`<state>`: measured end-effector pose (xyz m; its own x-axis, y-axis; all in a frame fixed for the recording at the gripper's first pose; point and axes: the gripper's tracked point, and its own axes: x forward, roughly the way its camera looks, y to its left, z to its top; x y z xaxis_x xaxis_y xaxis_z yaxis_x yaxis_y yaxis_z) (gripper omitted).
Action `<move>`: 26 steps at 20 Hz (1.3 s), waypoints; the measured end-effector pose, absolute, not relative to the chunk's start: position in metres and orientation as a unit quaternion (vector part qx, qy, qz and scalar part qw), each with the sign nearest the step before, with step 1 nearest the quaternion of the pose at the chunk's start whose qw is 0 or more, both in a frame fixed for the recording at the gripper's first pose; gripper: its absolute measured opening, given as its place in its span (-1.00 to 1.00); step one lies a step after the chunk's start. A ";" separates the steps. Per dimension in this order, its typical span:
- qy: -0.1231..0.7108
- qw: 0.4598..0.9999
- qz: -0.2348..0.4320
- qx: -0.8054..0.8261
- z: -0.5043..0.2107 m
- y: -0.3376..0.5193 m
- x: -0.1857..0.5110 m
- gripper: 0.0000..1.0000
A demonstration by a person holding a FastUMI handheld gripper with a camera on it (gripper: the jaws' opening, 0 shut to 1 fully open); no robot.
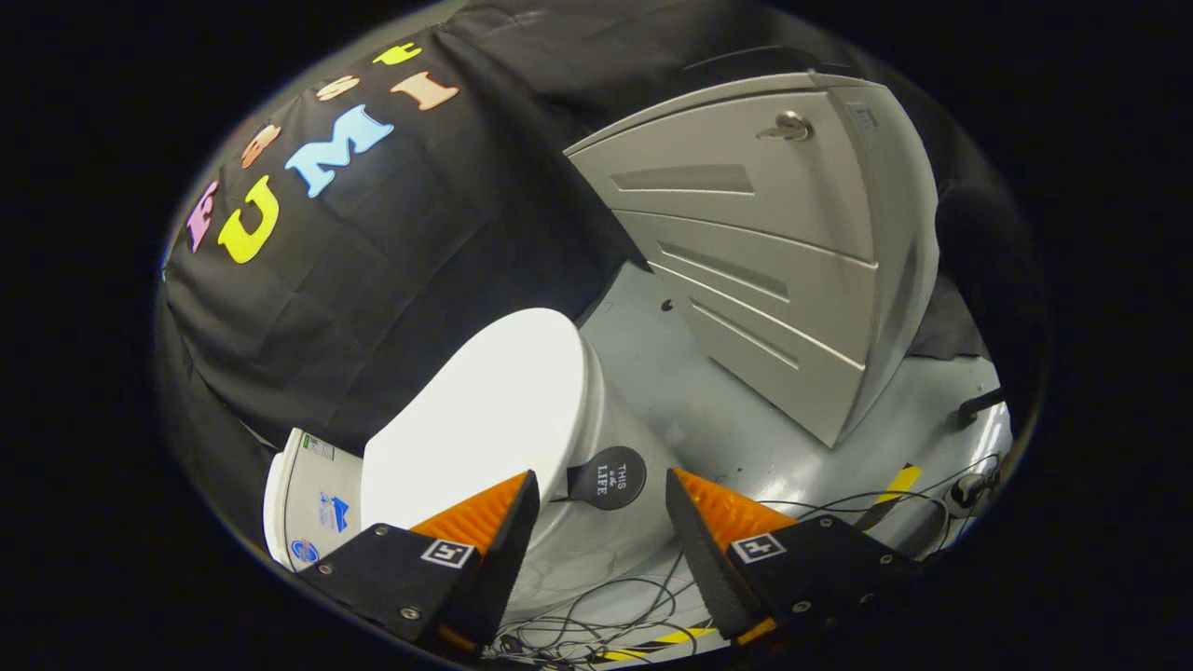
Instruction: Open the toilet lid.
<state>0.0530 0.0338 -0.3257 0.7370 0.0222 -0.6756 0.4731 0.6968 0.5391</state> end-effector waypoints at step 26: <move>0.323 0.842 -0.101 0.420 -0.325 0.029 0.075 -0.99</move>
<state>0.0747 0.0292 -0.3246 0.7702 0.1010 -0.6297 0.4427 0.6260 0.6419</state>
